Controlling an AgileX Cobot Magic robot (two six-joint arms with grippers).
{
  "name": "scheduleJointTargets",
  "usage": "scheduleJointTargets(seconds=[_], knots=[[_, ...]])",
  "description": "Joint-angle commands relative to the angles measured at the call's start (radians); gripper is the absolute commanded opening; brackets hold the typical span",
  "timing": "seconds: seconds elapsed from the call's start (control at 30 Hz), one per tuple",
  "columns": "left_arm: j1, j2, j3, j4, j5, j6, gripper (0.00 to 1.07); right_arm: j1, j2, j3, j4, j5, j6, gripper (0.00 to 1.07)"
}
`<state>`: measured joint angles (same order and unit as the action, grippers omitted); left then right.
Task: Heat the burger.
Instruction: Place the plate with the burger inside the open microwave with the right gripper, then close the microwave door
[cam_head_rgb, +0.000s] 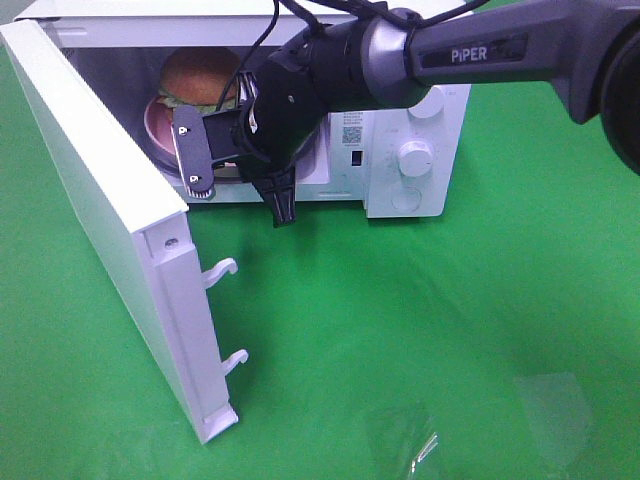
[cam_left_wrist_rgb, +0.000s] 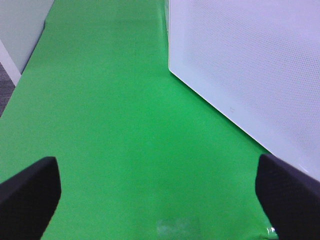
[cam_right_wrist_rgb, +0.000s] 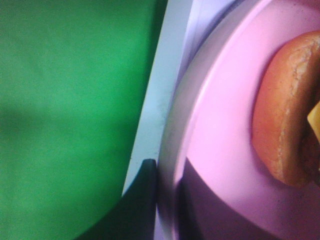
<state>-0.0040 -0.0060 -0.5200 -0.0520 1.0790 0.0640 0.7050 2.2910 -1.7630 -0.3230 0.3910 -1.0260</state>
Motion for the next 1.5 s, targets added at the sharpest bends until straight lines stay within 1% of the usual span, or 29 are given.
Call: scheduleJointTargets(seconds=[0.03, 0.27, 0.57, 0.7, 0.73, 0.77, 0.8, 0.83, 0.87, 0.9, 0.93, 0.97, 1.0, 1.03, 1.07, 1.13, 1.37, 1.5], knots=[[-0.001, -0.017, 0.003, -0.001, -0.009, 0.003, 0.98, -0.019, 0.001, -0.042, -0.021, -0.063, 0.016, 0.01], [-0.001, -0.017, 0.003, -0.001, -0.009, 0.003, 0.98, -0.019, 0.003, -0.042, -0.023, -0.065, 0.018, 0.01], [-0.001, -0.017, 0.003, -0.001, -0.009, 0.003, 0.98, -0.019, 0.003, -0.042, -0.023, -0.070, 0.016, 0.04], [-0.001, -0.017, 0.003, -0.001, -0.009, 0.003, 0.98, -0.019, 0.003, -0.042, -0.023, -0.063, 0.028, 0.11], [-0.001, -0.017, 0.003, -0.001, -0.009, 0.003, 0.98, -0.019, 0.003, -0.042, -0.023, -0.063, 0.028, 0.11], [-0.001, -0.017, 0.003, -0.001, -0.009, 0.003, 0.98, -0.019, 0.003, -0.042, -0.023, -0.063, 0.028, 0.15], [-0.001, -0.017, 0.003, -0.001, -0.009, 0.003, 0.98, -0.019, 0.003, -0.042, -0.023, -0.063, 0.028, 0.15], [-0.001, -0.017, 0.003, -0.001, -0.009, 0.003, 0.98, -0.019, 0.003, -0.042, -0.023, -0.063, 0.028, 0.19], [-0.001, -0.017, 0.003, -0.001, -0.009, 0.003, 0.98, -0.019, 0.003, -0.042, -0.023, -0.063, 0.028, 0.19], [-0.001, -0.017, 0.003, -0.001, -0.009, 0.003, 0.98, -0.019, 0.003, -0.042, -0.023, -0.063, 0.030, 0.24], [-0.001, -0.017, 0.003, -0.001, -0.009, 0.003, 0.98, -0.019, 0.003, -0.042, -0.023, -0.063, 0.030, 0.24], [-0.001, -0.017, 0.003, -0.001, -0.009, 0.003, 0.98, -0.019, 0.003, -0.042, -0.023, -0.063, 0.030, 0.28], [-0.001, -0.017, 0.003, -0.001, -0.009, 0.003, 0.98, -0.019, 0.003, -0.042, -0.023, -0.063, 0.030, 0.28], [-0.001, -0.017, 0.003, -0.001, -0.009, 0.003, 0.98, -0.019, 0.003, -0.042, -0.023, -0.063, 0.030, 0.33], [-0.001, -0.017, 0.003, -0.001, -0.009, 0.003, 0.98, -0.019, 0.003, -0.042, -0.023, -0.063, 0.030, 0.33], [-0.001, -0.017, 0.003, -0.001, -0.009, 0.003, 0.98, -0.018, 0.003, -0.042, 0.000, -0.059, 0.043, 0.37], [-0.001, -0.017, 0.003, -0.001, -0.009, 0.003, 0.98, -0.018, 0.003, -0.039, 0.008, -0.029, 0.083, 0.37], [-0.001, -0.017, 0.003, -0.001, -0.009, 0.003, 0.98, -0.018, -0.011, -0.009, 0.008, -0.034, 0.083, 0.37]])
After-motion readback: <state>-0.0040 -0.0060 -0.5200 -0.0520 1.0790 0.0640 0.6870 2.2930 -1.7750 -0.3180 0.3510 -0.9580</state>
